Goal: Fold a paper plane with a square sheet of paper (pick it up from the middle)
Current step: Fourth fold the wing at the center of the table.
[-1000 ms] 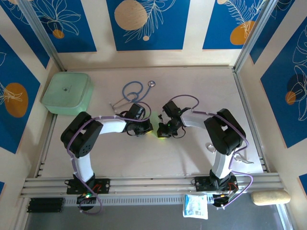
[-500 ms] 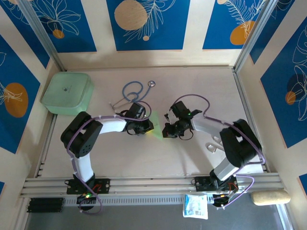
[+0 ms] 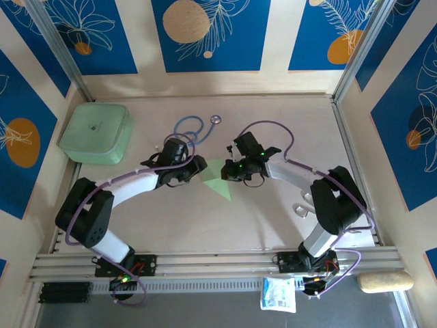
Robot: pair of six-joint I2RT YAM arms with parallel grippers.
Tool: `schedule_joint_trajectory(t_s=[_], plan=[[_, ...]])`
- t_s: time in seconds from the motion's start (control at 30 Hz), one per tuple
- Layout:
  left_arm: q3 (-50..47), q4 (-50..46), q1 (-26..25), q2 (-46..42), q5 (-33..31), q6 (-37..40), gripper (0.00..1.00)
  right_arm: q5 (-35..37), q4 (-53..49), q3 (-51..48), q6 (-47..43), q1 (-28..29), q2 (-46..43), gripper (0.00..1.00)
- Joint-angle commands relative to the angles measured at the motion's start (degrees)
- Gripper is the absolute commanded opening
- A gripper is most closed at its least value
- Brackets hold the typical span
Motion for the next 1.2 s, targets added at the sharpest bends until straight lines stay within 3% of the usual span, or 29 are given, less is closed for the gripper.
schedule_joint_trajectory(t_s=[0.0,0.37,0.77,1.17], plan=[[-2.6,-0.4,0.5,-1.3,-1.3,-2.0,0.49,0.5,-1.8,2.1,1.6,0.5,3.4,0.11],[-0.8,2.0,0.5,6.2,6.8,-3.5,0.46,5.3,-5.4,6.7,1.6,0.1,12.5,0.17],[2.1,2.4,0.5,10.7,10.0,-3.1,0.27,4.8,-7.5,6.8,0.8,-0.4,15.7,0.15],[2.1,-0.2,0.5,10.4,7.1,-3.3,0.36,4.9,-7.6,6.7,0.8,-0.9,16.3,0.13]])
